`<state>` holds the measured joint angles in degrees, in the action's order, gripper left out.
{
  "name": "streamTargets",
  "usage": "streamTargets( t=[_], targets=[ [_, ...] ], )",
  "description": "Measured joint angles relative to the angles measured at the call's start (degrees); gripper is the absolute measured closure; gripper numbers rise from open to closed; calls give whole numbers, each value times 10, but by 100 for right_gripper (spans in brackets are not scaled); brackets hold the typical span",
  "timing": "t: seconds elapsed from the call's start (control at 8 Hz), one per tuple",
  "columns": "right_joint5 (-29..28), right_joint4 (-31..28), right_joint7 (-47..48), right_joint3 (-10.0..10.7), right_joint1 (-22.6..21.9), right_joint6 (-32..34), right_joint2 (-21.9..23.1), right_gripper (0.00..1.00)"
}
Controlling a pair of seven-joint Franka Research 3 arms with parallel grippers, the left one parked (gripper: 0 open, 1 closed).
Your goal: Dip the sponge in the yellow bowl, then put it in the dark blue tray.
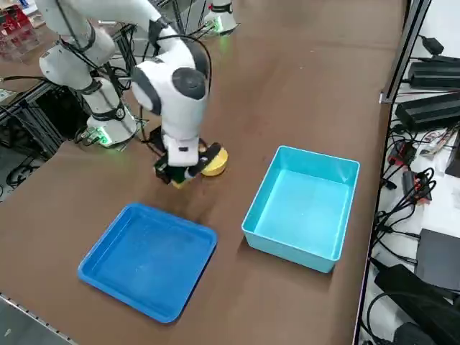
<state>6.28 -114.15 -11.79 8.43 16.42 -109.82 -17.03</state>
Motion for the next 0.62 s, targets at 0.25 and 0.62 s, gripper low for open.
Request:
streamTargets(
  t=[0.25, 0.62],
  targets=[
    [4, 47, -96, 2, 86, -9, -30, 37],
    [4, 120, -191, 2, 160, -65, -116, 37]
  ],
)
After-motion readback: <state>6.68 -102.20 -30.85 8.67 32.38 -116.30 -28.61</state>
